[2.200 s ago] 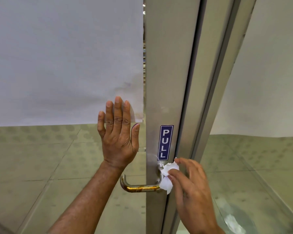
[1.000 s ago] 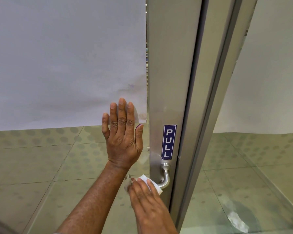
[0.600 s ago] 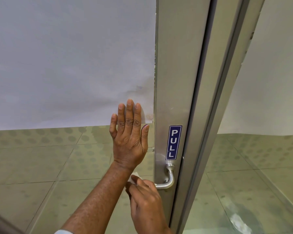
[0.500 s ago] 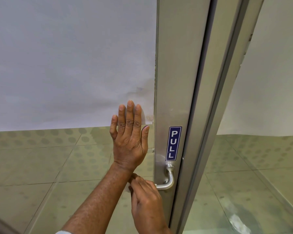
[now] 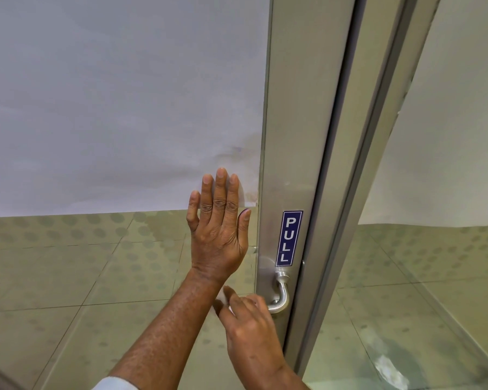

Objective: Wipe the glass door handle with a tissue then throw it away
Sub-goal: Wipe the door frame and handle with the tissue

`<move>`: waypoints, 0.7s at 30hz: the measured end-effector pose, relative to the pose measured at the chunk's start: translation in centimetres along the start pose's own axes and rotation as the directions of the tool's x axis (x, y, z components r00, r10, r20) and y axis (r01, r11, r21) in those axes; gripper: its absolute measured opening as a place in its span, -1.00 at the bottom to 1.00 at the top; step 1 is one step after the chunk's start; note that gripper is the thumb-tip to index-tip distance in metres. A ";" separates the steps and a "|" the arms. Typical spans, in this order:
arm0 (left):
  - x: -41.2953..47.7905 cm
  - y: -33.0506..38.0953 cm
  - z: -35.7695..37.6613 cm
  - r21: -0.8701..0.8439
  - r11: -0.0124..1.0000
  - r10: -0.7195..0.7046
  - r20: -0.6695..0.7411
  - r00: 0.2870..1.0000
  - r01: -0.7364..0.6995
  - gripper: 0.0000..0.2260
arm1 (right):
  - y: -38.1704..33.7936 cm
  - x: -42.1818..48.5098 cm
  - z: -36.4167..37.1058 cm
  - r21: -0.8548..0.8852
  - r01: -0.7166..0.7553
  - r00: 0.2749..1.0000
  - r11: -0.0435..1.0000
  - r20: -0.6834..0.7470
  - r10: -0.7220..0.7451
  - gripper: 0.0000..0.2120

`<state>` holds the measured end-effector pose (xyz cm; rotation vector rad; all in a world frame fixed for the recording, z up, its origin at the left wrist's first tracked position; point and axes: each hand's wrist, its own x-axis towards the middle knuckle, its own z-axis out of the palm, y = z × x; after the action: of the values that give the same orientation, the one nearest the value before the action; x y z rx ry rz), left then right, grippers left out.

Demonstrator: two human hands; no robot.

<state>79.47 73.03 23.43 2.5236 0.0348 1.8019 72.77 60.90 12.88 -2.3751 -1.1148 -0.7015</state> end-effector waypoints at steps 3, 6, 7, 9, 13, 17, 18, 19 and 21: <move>0.0 0.0 0.0 -0.002 1.000 -0.001 0.002 1.000 0.001 -0.46 | 1.2 -0.8 0.3 0.017 0.085 0.992 0.996 -0.097 -0.083 -0.73; 0.0 0.0 0.0 0.002 1.000 0.001 -0.003 1.000 -0.001 -0.46 | 3.2 -1.5 0.1 0.043 0.204 0.972 0.978 -0.132 -0.197 -0.69; 0.0 0.0 0.0 -0.001 1.000 0.000 -0.003 1.000 0.000 -0.46 | 3.9 -1.8 -0.1 0.041 0.237 0.965 0.971 -0.125 -0.230 -0.64; 0.0 0.0 0.1 -0.002 1.000 -0.003 -0.002 1.000 0.003 -0.46 | 5.3 -2.2 -0.5 0.037 0.284 0.954 0.958 -0.109 -0.279 -0.55; 0.0 0.0 0.1 0.001 1.000 -0.003 -0.004 1.000 0.003 -0.46 | 7.9 -3.2 -1.4 0.021 0.305 0.948 0.952 -0.097 -0.302 -0.62; 0.0 -0.1 0.2 0.011 1.000 -0.007 -0.004 1.000 0.007 -0.46 | 9.8 -4.1 -2.0 0.013 0.304 0.951 0.953 -0.067 -0.303 -0.50; 0.0 -0.1 0.2 0.012 1.000 -0.006 -0.005 1.000 0.006 -0.46 | 10.1 -4.2 -2.1 0.005 0.308 0.950 0.951 -0.062 -0.307 -0.51; 0.0 -0.1 0.2 0.014 1.000 -0.004 -0.006 1.000 0.004 -0.46 | 10.4 -4.2 -2.3 -0.004 0.306 0.950 0.952 -0.058 -0.306 -0.53; -0.1 -0.2 0.2 0.015 1.000 -0.003 -0.005 1.000 0.003 -0.46 | 10.7 -4.4 -2.5 0.012 0.276 0.960 0.961 -0.058 -0.275 -0.49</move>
<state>79.60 73.17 23.30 2.5280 0.0527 1.8132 78.18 50.68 10.50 -2.1903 -1.4385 -0.8388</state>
